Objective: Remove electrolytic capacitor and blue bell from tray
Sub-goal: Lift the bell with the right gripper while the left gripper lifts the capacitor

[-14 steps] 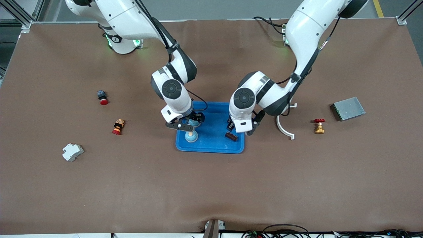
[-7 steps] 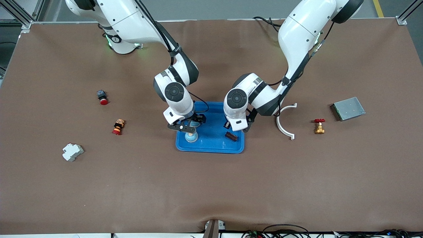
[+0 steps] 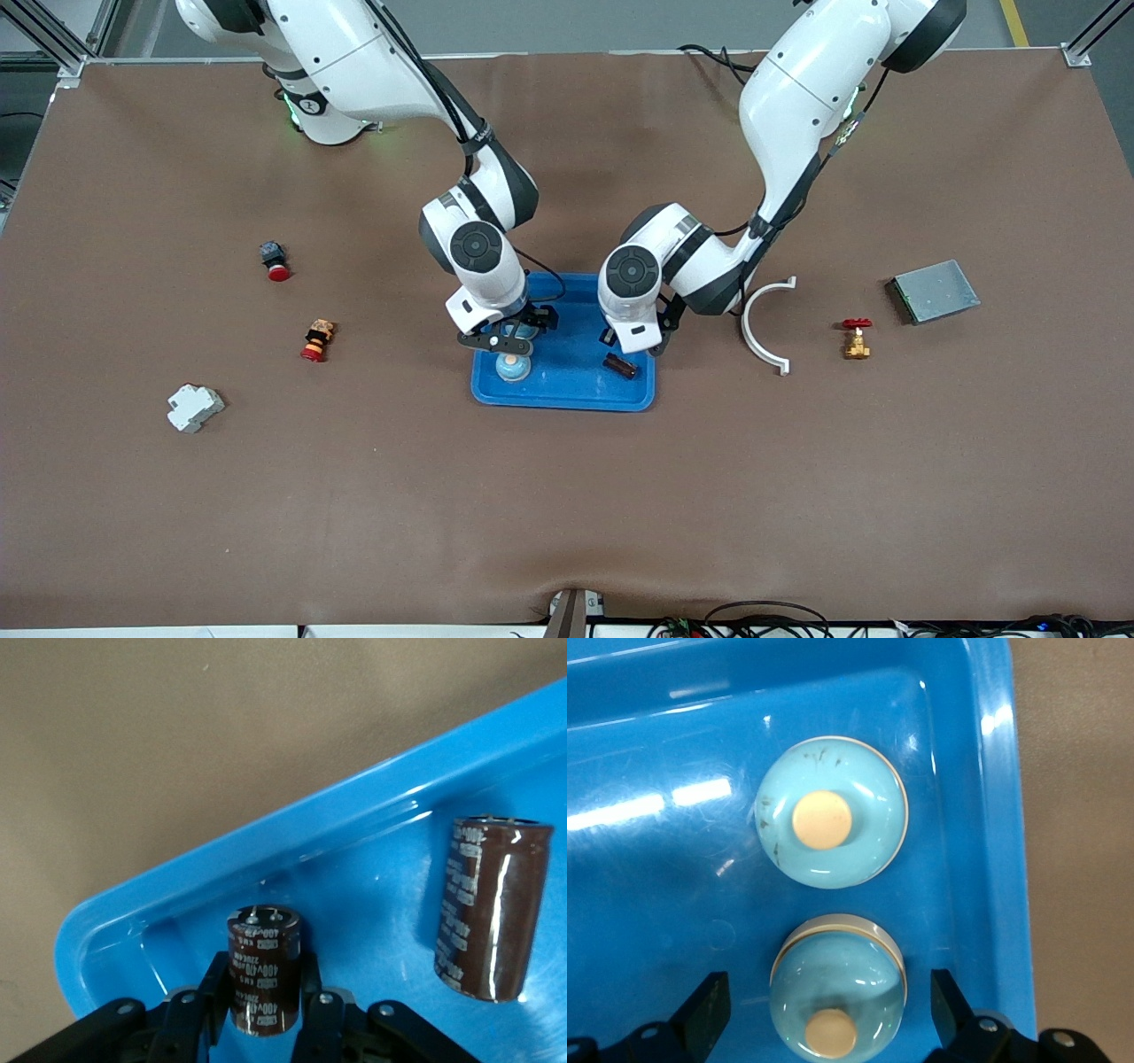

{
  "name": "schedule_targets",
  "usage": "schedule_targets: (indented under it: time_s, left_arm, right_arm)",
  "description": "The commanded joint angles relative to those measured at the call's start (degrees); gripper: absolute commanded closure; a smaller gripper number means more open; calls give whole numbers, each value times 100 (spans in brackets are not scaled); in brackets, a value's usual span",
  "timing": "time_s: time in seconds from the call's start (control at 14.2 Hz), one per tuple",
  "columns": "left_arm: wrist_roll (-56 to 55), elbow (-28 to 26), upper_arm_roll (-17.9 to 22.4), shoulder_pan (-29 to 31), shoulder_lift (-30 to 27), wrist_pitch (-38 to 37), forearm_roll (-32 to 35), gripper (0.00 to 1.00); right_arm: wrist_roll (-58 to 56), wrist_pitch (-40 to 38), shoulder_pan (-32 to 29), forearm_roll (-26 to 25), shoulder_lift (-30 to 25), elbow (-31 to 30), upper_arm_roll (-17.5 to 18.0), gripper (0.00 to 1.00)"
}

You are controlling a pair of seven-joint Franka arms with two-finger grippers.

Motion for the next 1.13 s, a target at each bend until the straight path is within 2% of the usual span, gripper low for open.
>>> schedule_targets:
  time_s: [0.0, 0.14, 0.28, 0.42, 0.56, 0.92, 1.06]
  left_arm:
    - [-114, 97, 37, -25, -29, 33, 180, 98]
    - [-123, 167, 89, 45, -204, -46, 207, 100]
    - [-132, 194, 194, 19, -424, -343, 224, 100]
    - [-123, 185, 239, 54, -705, -660, 356, 100]
    - [-36, 176, 239, 141, -960, -1099, 383, 100]
    - [536, 132, 239, 344, -1418, -1628, 391, 100]
    - [851, 132, 230, 484, -1628, -1812, 400, 100]
  right_arm:
    - [16, 18, 81, 1, 68, 100, -68, 15]
    - [16, 27, 72, -8, 77, 100, -68, 40]
    - [7, 36, 81, -8, 103, 100, -68, 56]
    - [7, 44, 81, -17, 103, 100, -68, 76]
    - [7, 44, 81, -17, 103, 100, -68, 83]
    - [16, -70, 72, -8, 16, 100, -59, 86]
    - [60, -454, 107, -8, -247, 91, -68, 86]
